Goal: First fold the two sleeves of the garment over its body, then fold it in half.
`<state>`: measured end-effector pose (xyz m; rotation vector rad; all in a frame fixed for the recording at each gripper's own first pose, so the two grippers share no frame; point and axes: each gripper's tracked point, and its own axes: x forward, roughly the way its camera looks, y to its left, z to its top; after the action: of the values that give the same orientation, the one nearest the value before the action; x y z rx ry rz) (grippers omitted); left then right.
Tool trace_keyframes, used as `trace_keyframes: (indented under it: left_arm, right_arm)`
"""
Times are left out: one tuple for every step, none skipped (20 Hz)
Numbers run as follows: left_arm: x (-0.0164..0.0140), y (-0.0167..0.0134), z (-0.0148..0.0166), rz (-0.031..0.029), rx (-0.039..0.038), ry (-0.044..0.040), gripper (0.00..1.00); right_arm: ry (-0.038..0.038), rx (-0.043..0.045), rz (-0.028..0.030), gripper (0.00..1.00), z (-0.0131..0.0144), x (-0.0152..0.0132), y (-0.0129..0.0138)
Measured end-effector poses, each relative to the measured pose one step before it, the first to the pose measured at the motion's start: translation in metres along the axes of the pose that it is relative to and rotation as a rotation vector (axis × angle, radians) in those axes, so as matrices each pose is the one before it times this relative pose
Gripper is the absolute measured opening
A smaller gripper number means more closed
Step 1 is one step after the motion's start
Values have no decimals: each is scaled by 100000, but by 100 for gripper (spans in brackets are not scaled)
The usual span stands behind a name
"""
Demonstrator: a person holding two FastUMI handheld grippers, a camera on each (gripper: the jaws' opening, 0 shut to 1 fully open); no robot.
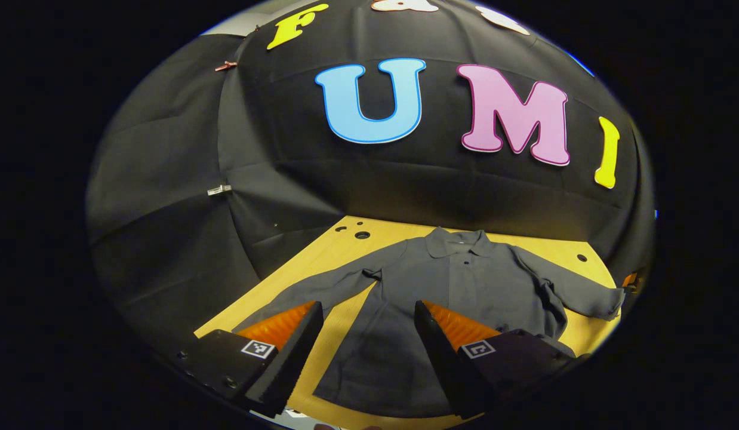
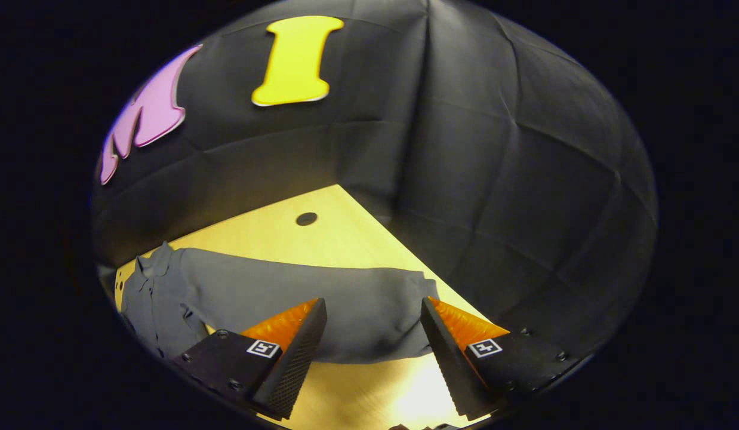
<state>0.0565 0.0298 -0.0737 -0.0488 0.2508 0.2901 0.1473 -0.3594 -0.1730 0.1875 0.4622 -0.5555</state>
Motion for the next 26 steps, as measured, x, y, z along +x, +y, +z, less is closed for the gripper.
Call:
trace_keyframes:
  left_arm:
    - [-50,-251,-5,167,126,235,98]
    - [-71,-221,-13,215,540,249,97]
    - [5,-315,-26,76,670,149,98]
    - [-5,-386,116,-535,693,347,98]
    - [-174,-414,5,-504,349,-130,97]
    - [-37,-552,121,-914,-2,-187,97]
    - [-48,-636,-60,-1177,217,82,97]
    - [-106,-515,37,-635,385,-22,97]
    - [-48,-640,11,-875,91,-196,97]
    - [-117,-594,30,-877,-43,82,97]
    - [-80,-581,-187,-787,-15,378,97]
    - [-182,-662,-11,-1014,-215,748,97]
    - [-113,-828,-78,-1773,-396,539,97]
    - [-156,-814,117,-1857,166,236,98]
    - [-107,-746,36,-1373,886,252,97]
    - [-174,-635,180,-1219,1319,-9,97]
    - [-167,-587,389,-1183,1347,-470,97]
    - [-97,-462,276,-1010,1277,-545,97]
    - [-144,-511,99,-1094,933,-20,97]
    - [-28,-509,172,-1292,442,16,97]
    - [-116,-451,90,-1382,249,73,97]
    - [49,-271,238,-918,275,-59,97]
    - [11,-316,96,-677,278,37,97]
    - [24,-179,136,-663,287,104,97]
    - [-60,-94,-18,-437,228,373,97]
    - [39,-52,44,-400,138,223,97]
  right_arm:
    - [2303,2323,-1500,98,-302,986,-763]
    - [1762,2034,-901,98,-323,995,-568]
    - [1942,1109,-966,99,-193,1106,-540]
    - [1868,825,-641,99,-432,672,-397]
    - [1923,841,-483,99,-376,821,-274]
    - [1690,594,-311,99,-318,598,-365]
    - [1409,555,-362,99,-247,654,-267]
    - [1220,666,-34,99,-308,443,-309]
    - [1826,737,324,99,-418,413,-180]
    - [2199,763,521,99,-604,520,-255]
    - [1530,344,-393,99,-261,117,-188]
    - [780,245,-570,99,-35,190,-83]
    - [430,482,-368,99,47,109,62]
    - [638,822,203,99,-89,377,-24]
    - [1169,1149,132,99,-267,406,-100]
    - [1551,962,332,99,-528,500,-153]
    - [786,-310,-677,99,-74,-39,-274]
    - [-1220,-1048,63,100,240,306,238]
    - [578,-2300,-1748,96,-517,-99,-24]
    - [-972,-3804,-1611,95,263,-113,113]
    - [-366,-2880,7,82,75,-160,-263]
    - [397,-241,1139,69,153,-87,-117]
    - [-294,106,-600,58,230,-207,-262]
    - [766,658,843,59,-88,289,154]
    - [99,1137,1438,45,172,-33,336]
    - [146,603,172,31,-243,355,68]
